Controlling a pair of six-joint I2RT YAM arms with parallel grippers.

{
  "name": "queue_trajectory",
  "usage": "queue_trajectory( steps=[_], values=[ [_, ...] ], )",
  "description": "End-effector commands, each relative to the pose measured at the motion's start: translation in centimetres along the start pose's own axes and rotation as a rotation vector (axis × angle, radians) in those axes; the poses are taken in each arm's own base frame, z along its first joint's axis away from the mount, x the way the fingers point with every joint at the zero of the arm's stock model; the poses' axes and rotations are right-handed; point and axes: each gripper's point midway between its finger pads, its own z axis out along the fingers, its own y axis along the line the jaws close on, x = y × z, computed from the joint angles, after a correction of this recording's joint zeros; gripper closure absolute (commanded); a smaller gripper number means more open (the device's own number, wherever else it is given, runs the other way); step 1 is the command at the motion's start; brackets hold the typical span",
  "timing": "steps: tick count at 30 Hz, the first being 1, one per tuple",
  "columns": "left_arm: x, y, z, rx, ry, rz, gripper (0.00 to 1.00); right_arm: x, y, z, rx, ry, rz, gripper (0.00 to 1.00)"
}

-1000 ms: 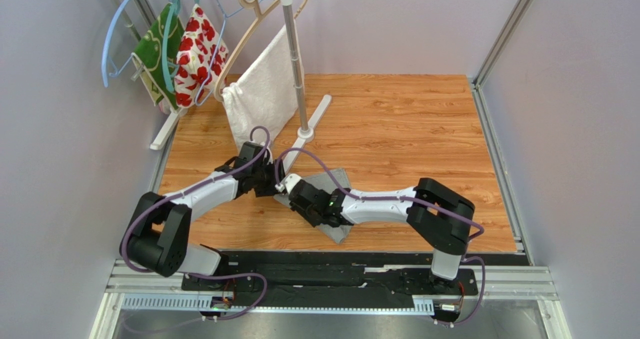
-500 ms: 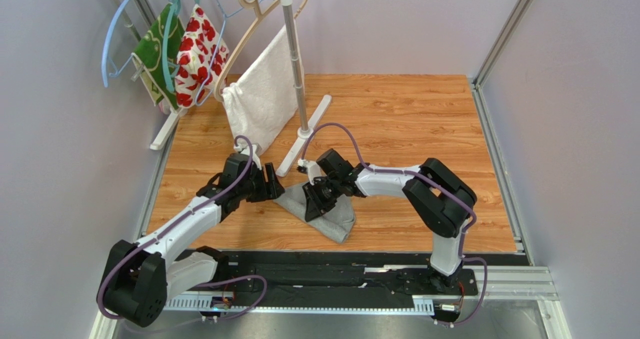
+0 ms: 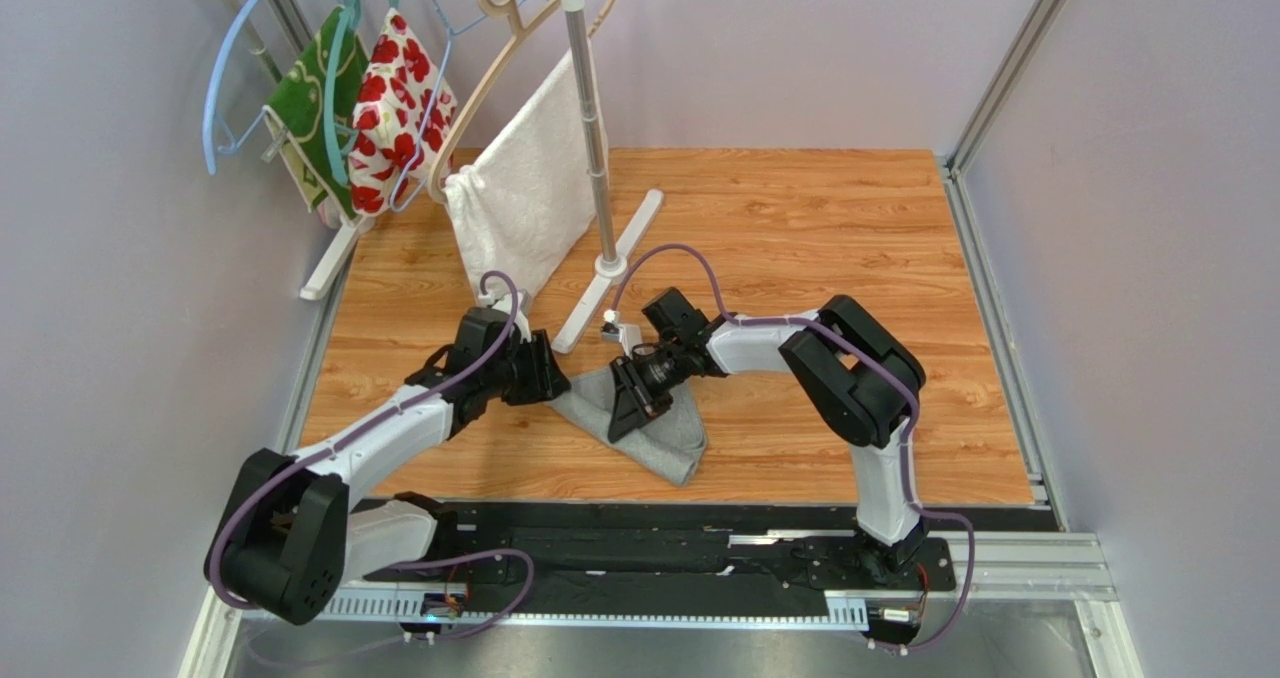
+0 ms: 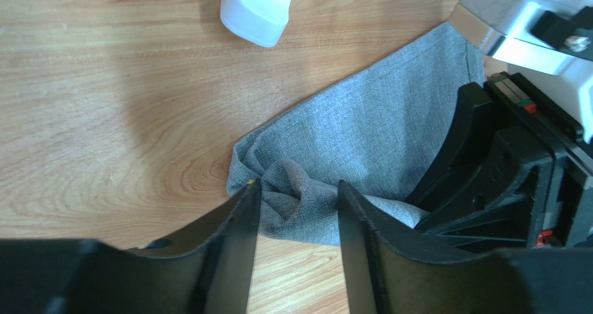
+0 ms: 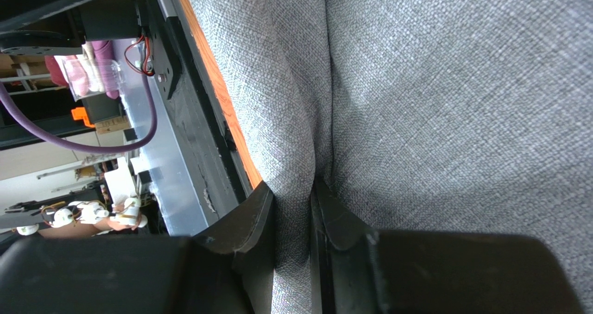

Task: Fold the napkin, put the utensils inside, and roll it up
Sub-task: Roll the napkin with the utensil

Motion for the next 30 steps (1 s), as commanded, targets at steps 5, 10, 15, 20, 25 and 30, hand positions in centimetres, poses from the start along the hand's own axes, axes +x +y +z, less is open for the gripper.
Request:
queue_trajectory(
  steps=[5,10,15,20,25,30],
  values=[
    [-0.5,0.1,1.3,-0.008,0.014,-0.014,0.9,0.5,-1.4,-0.8,0.085,0.013,0.018,0.54],
    [-0.6,0.9,2.1,-0.079,0.065,-0.017,1.0,-2.0,0.7,-3.9,0.198,-0.053,-0.055,0.47],
    [-0.4,1.1,2.9,-0.093,0.119,-0.016,1.0,-4.3,2.9,-6.7,0.34,-0.16,-0.171,0.46],
    [-0.4,0.8,3.6,-0.086,0.147,-0.015,1.0,-3.9,3.7,-6.1,0.623,-0.23,-0.403,0.46],
    [-0.4,0.8,3.7,-0.083,0.153,-0.011,1.0,-3.8,3.5,-4.4,0.837,-0.284,-0.59,0.45],
    [-0.4,0.7,3.7,-0.08,0.157,-0.008,1.0,-3.2,1.5,-2.8,0.96,-0.243,-0.673,0.45]
  ],
)
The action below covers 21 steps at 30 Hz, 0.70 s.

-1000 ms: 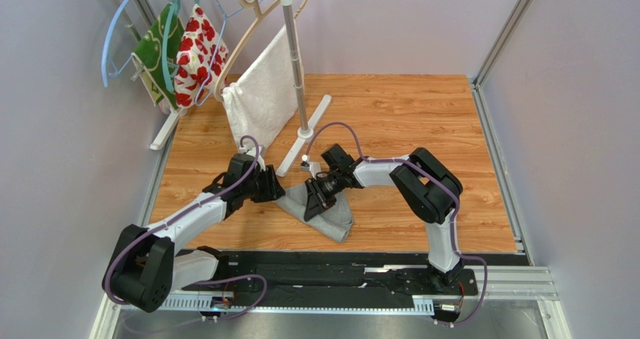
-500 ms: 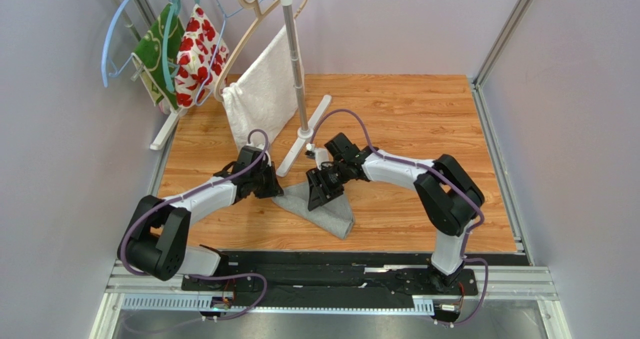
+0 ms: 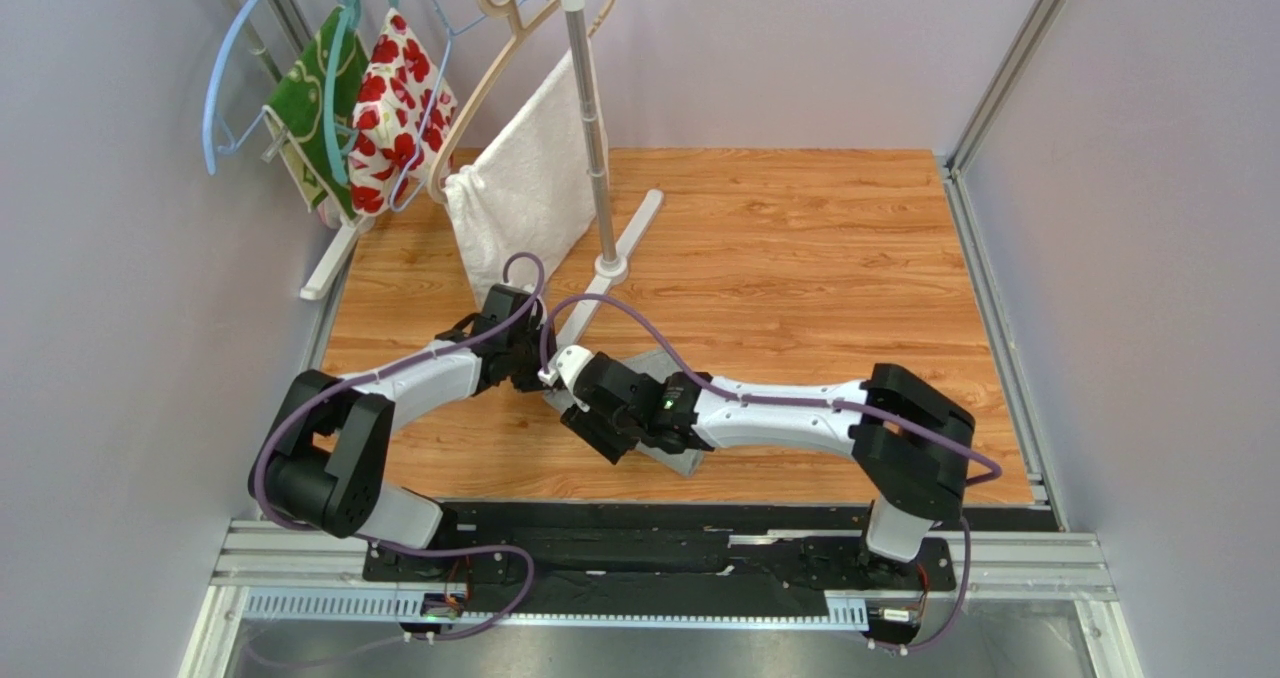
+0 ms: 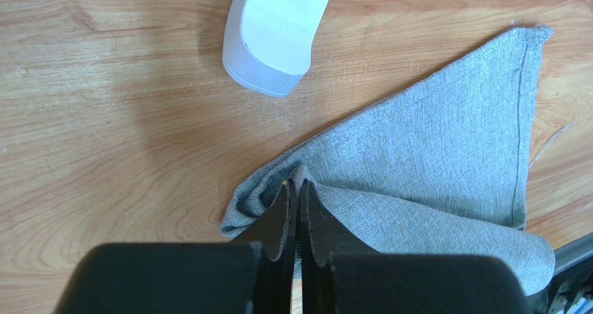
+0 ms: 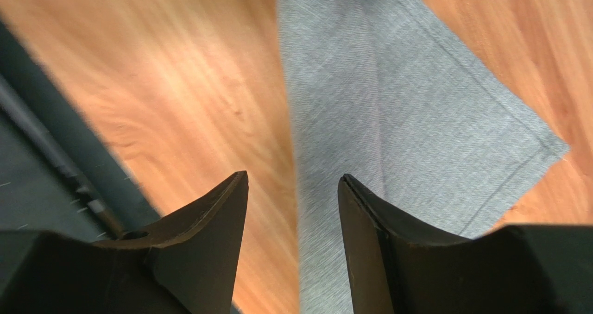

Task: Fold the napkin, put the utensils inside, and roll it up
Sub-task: Roll the napkin with the utensil

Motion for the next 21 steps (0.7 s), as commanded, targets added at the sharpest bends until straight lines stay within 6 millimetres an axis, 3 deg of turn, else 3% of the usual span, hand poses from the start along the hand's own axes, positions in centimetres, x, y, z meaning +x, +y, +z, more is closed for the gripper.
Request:
queue_trajectory(
  steps=[1,11,13,14,15,17,21],
  values=[
    [-0.8,-0.1,-0.1,0.0,-0.007,0.024,1.0,-0.1,-3.1,1.5,0.224,-0.036,-0.095,0.45],
    [-1.0,-0.6,-0.1,0.02,-0.003,0.032,0.98,3.3,-2.4,3.9,0.202,0.046,-0.21,0.47],
    [-1.3,-1.1,-0.4,0.041,-0.019,0.044,0.88,4.3,-2.4,4.2,0.186,0.091,-0.196,0.52],
    [-1.5,-1.1,-0.6,0.042,-0.031,0.044,0.69,5.1,-2.5,4.2,0.173,0.12,-0.167,0.57],
    [-1.9,-1.3,-1.2,0.048,-0.059,0.046,0.59,5.5,-2.4,4.3,0.131,0.137,-0.132,0.65],
    [-2.5,-1.2,-2.1,0.031,-0.098,0.046,0.38,6.7,-2.3,4.0,0.077,0.164,-0.099,0.71],
    [-3.9,-1.3,-5.1,0.015,-0.209,0.047,0.3,8.1,-0.6,3.1,-0.137,0.202,0.072,0.79]
  ],
)
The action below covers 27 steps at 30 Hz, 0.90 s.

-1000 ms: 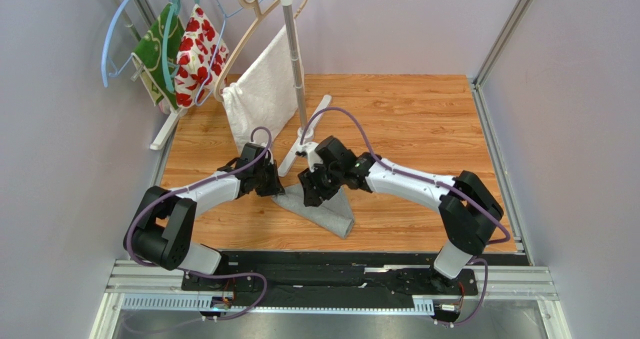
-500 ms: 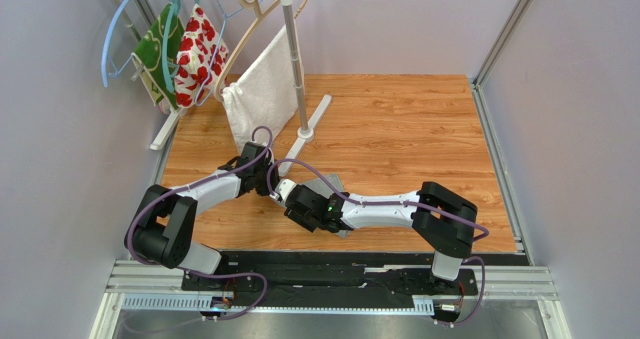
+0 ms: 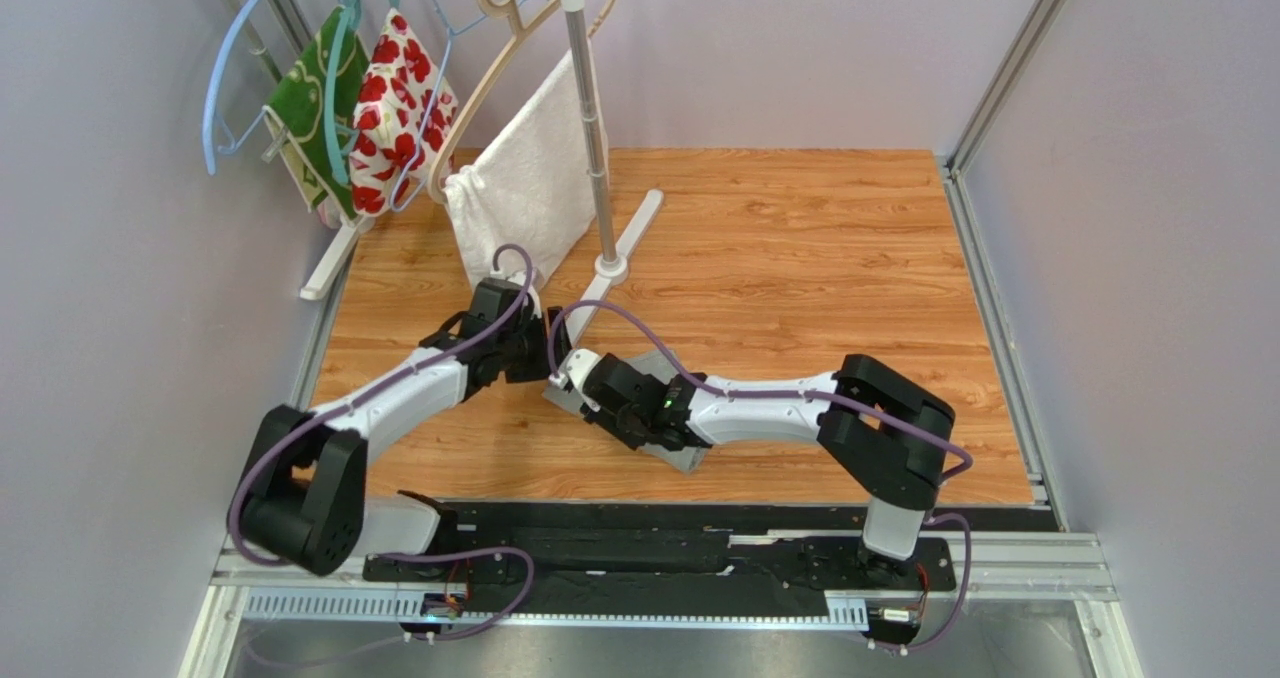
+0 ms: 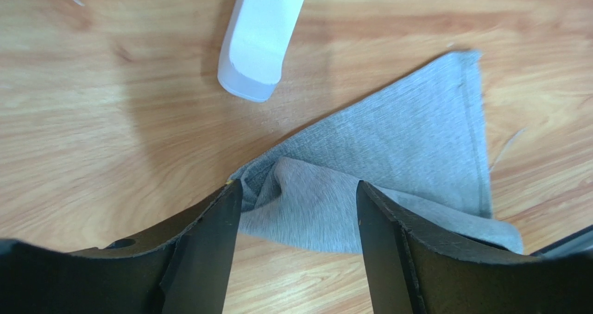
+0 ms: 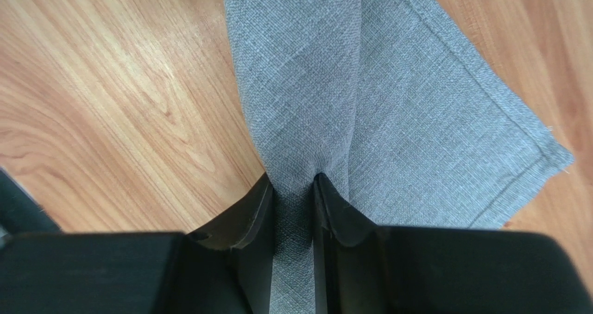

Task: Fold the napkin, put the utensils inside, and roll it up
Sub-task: Roll the napkin with the utensil

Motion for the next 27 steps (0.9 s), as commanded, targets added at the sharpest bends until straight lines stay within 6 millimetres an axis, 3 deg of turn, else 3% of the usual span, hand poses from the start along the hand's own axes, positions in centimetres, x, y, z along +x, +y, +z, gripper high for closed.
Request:
queue_trajectory(
  steps=[1,6,10,18,27],
  values=[
    [-2.3,0.1,-3.1,-0.027,-0.144,0.007,0.3,4.7,2.8,-0.6,-0.268,0.144,0.163,0.79],
    [-1.7,0.7,-4.8,-0.032,-0.201,-0.005,0.29,4.4,3.9,-2.0,-0.508,0.163,0.31,0.81],
    [-1.2,0.4,-4.9,-0.002,-0.208,-0.001,0.29,3.5,3.7,-2.7,-0.659,0.162,0.426,0.82],
    [-0.5,0.0,-3.1,0.041,-0.166,0.005,0.3,1.9,2.2,-2.3,-0.838,0.155,0.571,0.83],
    [-0.2,-0.8,-1.0,0.104,-0.134,0.019,0.33,2.3,0.7,-0.7,-0.927,0.185,0.696,0.83]
  ],
)
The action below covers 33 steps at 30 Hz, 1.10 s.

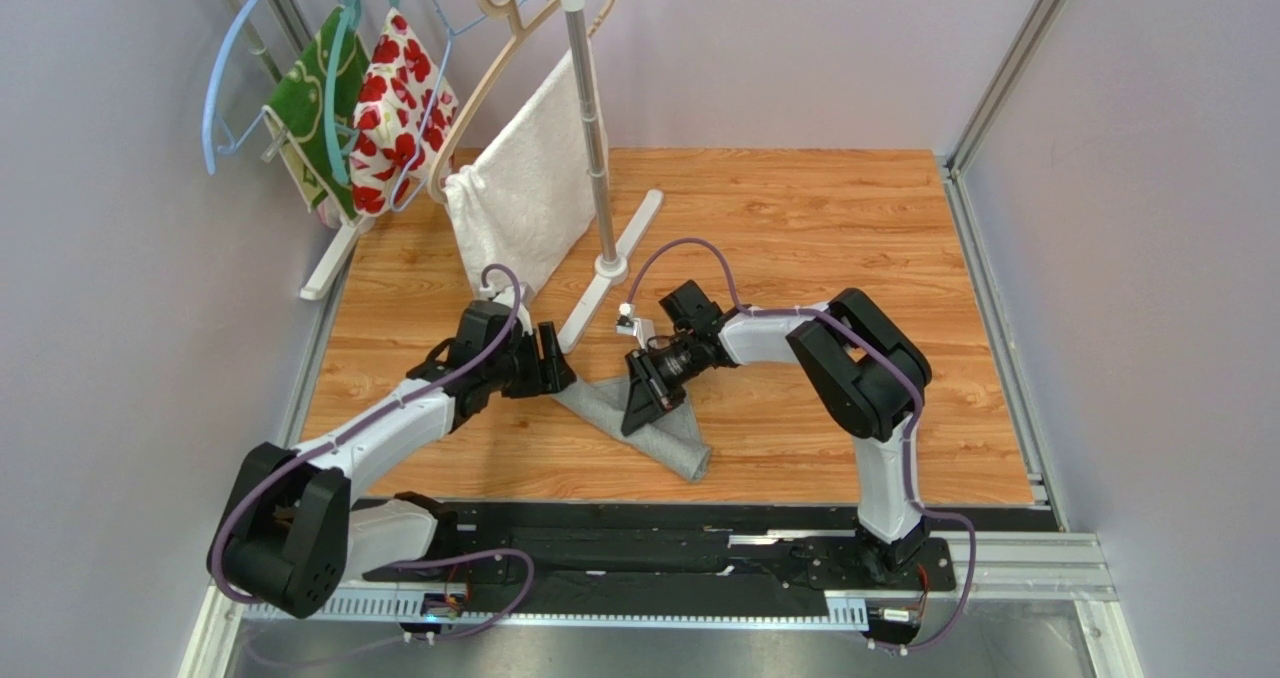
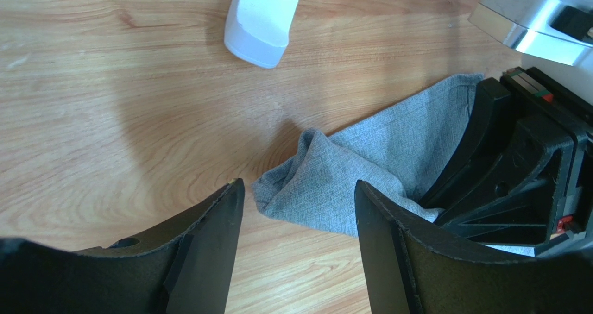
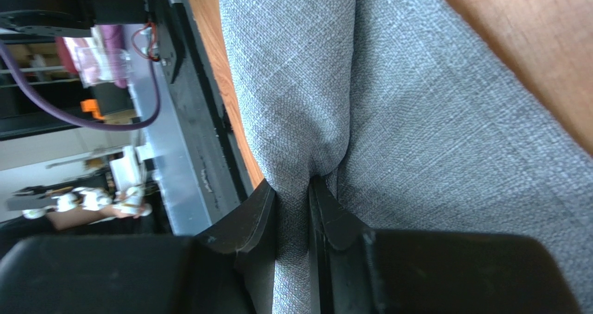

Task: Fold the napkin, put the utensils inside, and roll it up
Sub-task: Roll the napkin with the utensil

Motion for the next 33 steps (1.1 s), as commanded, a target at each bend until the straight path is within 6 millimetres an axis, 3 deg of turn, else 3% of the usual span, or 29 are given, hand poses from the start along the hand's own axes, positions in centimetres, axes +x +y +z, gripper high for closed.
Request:
queue_trajectory(
  steps=[1,6,9,10,12,13,14,16,22,24,29,33],
  values=[
    [-1.2,-1.3,1.0,0.076,-0.032,0.008,0.33,1.4,-1.5,0.3,-0.013,0.049,0.101,0.82],
    [-0.9,-1.8,2.2,0.114,-0.015,-0.002,0.37,1.8,-2.3,0.3,0.006,0.053,0.112,0.82],
    [-0.4,-1.9,2.7,0.126,0.005,-0.012,0.44,1.6,-2.3,0.2,0.015,0.049,0.103,0.81],
    [-0.3,-1.9,2.9,0.127,0.009,-0.012,0.54,1.5,-2.2,0.1,0.016,0.049,0.104,0.79],
    [0.1,-1.8,3.1,0.131,0.025,-0.021,0.66,0.8,-1.8,-0.2,0.024,0.035,0.09,0.68],
    [0.2,-1.9,3.2,0.133,0.028,-0.022,0.8,0.5,-1.6,-0.4,0.032,0.031,0.089,0.63],
    [0.4,-1.8,3.2,0.129,0.036,-0.024,0.86,0.1,-1.4,-0.7,0.052,0.021,0.075,0.56],
    [0.4,-1.7,3.2,0.126,0.041,-0.024,0.99,-1.3,-0.1,-1.9,0.077,-0.011,0.039,0.52],
    [0.8,-1.4,3.6,0.104,0.087,-0.016,1.0,-5.5,3.4,-5.5,0.269,-0.174,-0.102,0.47],
    [1.1,-1.4,3.7,0.102,0.108,-0.016,1.0,-6.0,3.3,-5.7,0.425,-0.218,-0.182,0.47],
    [1.3,-1.1,4.1,0.079,0.152,-0.017,1.0,-5.2,4.5,-3.5,0.719,-0.253,-0.423,0.46],
    [1.2,-1.0,4.1,0.067,0.155,-0.017,1.0,-4.7,4.0,-1.8,0.895,-0.238,-0.573,0.47]
  ],
)
